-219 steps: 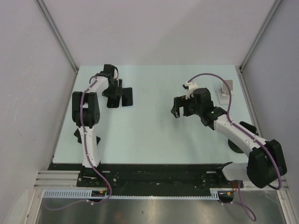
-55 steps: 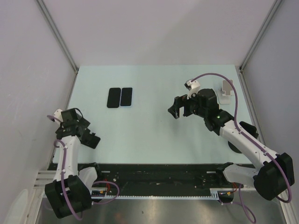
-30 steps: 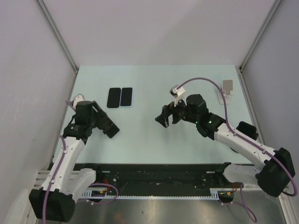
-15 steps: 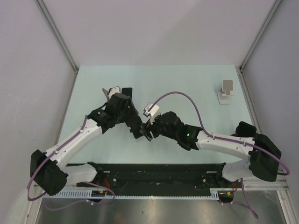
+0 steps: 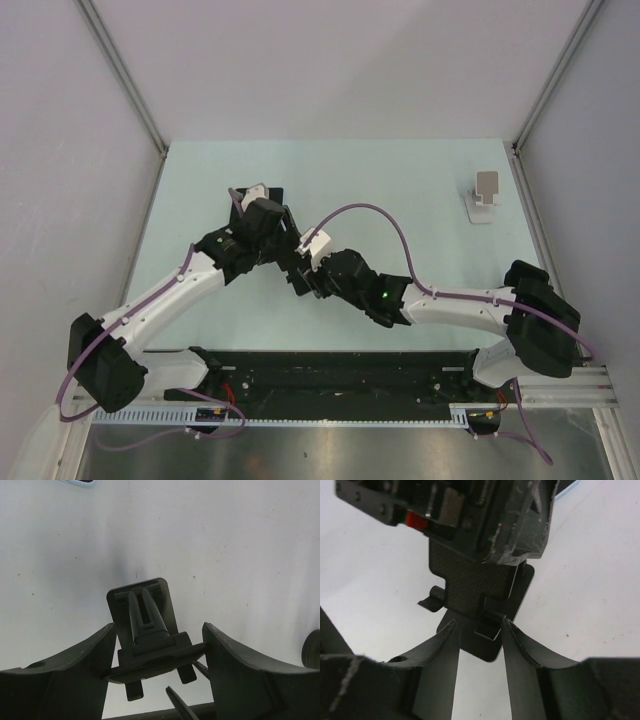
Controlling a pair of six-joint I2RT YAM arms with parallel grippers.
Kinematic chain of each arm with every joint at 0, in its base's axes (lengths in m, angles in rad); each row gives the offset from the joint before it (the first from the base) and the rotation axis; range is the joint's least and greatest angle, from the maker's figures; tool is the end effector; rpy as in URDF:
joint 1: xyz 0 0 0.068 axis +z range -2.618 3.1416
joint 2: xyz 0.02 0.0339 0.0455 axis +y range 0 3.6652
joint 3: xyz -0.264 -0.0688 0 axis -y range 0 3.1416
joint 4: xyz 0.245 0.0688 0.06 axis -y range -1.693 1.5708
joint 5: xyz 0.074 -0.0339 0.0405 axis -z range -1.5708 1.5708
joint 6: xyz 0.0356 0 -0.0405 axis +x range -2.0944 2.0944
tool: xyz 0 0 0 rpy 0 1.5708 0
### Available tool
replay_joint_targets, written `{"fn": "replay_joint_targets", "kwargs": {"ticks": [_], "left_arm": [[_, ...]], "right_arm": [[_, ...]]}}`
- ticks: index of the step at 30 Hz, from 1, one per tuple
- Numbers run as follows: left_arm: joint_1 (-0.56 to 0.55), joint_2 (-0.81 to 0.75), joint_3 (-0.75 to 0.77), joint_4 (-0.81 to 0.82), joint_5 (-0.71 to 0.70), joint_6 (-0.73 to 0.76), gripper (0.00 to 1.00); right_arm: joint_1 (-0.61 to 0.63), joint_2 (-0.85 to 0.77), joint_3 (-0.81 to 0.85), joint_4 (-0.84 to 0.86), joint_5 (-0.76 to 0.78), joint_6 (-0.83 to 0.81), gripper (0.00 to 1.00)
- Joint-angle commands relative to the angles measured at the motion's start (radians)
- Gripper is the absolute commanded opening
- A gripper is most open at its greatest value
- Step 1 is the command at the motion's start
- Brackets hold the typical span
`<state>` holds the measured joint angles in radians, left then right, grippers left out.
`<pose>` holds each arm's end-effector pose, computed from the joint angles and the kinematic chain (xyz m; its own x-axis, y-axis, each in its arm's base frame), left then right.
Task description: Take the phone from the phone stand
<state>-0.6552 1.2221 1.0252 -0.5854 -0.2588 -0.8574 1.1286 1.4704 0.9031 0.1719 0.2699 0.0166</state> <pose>0.2107 -0.1504 0.2961 -0.7023 -0.3822 -0.6006 -0.1314 0.8988 -0.4183 0.1508 0.2963 0.2534 -0.1775 -0.3375 -0.9244 -0.7630 0.6405 -0.0874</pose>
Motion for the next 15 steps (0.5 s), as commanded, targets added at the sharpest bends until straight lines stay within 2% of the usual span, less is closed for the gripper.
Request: {"fn": "replay_joint_targets", "kwargs": {"ticks": [1, 9, 12, 13, 15], "left_arm": [[-0.015, -0.018, 0.055, 0.045, -0.003, -0.038, 0.14], [-0.02, -0.027, 0.053, 0.056, 0.007, -0.042, 0.14], [-0.02, -0.03, 0.053, 0.061, 0.015, -0.04, 0.15], [-0.02, -0.032, 0.052, 0.062, 0.016, -0.042, 0.16], [-0.02, -0.036, 0.052, 0.065, 0.01, -0.042, 0.24]], "right_arm": [[0.002, 0.021, 0.003, 0.055, 0.08, 0.003, 0.39], [0.002, 0.041, 0.014, 0.028, 0.104, 0.003, 0.29], [0.003, 0.045, 0.02, 0.014, 0.107, 0.002, 0.19], [0.002, 0.044, 0.02, 0.011, 0.112, 0.002, 0.1], [-0.001, 0.034, 0.022, 0.0, 0.12, 0.0, 0.0]]}}
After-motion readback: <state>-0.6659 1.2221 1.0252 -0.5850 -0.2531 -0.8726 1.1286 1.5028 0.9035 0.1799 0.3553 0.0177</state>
